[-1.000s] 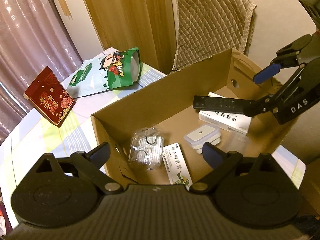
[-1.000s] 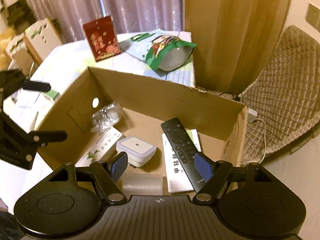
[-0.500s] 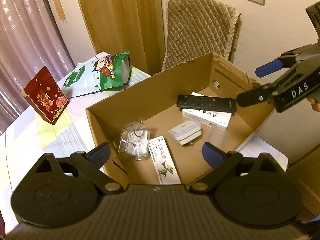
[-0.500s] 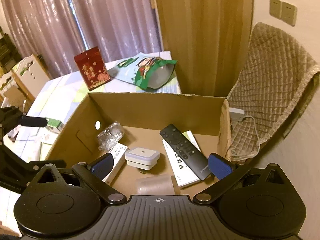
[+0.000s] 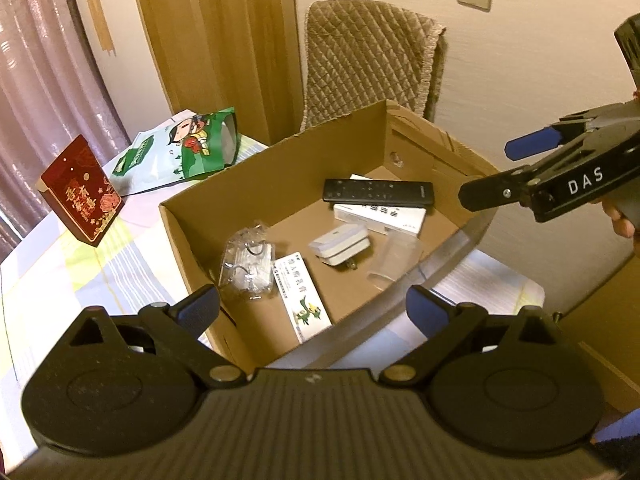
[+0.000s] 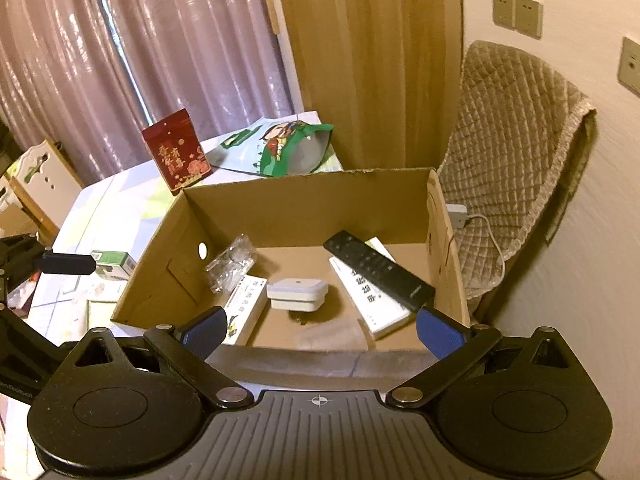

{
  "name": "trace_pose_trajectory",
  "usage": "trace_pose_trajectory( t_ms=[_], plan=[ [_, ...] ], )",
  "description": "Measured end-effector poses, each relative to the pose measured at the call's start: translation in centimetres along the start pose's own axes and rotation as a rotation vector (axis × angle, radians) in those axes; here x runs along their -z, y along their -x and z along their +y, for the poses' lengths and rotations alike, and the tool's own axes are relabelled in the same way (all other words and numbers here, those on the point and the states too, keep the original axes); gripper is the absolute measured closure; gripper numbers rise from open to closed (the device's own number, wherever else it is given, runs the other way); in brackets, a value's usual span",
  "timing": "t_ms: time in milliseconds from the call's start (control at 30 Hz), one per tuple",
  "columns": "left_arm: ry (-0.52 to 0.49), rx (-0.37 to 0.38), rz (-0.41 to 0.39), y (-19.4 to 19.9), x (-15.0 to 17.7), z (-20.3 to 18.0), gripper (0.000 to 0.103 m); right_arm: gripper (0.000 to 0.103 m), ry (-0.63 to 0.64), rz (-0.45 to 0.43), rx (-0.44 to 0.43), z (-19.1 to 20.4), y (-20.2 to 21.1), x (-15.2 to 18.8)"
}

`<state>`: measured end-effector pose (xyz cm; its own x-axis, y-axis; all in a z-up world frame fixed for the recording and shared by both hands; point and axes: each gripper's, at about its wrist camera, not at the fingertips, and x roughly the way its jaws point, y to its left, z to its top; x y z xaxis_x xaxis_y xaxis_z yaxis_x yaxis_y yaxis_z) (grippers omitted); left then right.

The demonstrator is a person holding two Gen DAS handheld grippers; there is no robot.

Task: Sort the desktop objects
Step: 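Withdraw both grippers from the cardboard box back over the table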

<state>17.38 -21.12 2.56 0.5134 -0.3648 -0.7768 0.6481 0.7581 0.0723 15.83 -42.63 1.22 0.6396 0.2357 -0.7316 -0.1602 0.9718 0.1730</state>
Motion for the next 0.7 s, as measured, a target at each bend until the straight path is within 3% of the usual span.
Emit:
trace_pose_trajectory(
  t_ms=[700],
  plan=[
    [0.012,0.072,0.020,3.3,6.6,1.7,0.004,0.000,-0.097,0.056,0.055,4.4,0.7,5.7]
  ],
)
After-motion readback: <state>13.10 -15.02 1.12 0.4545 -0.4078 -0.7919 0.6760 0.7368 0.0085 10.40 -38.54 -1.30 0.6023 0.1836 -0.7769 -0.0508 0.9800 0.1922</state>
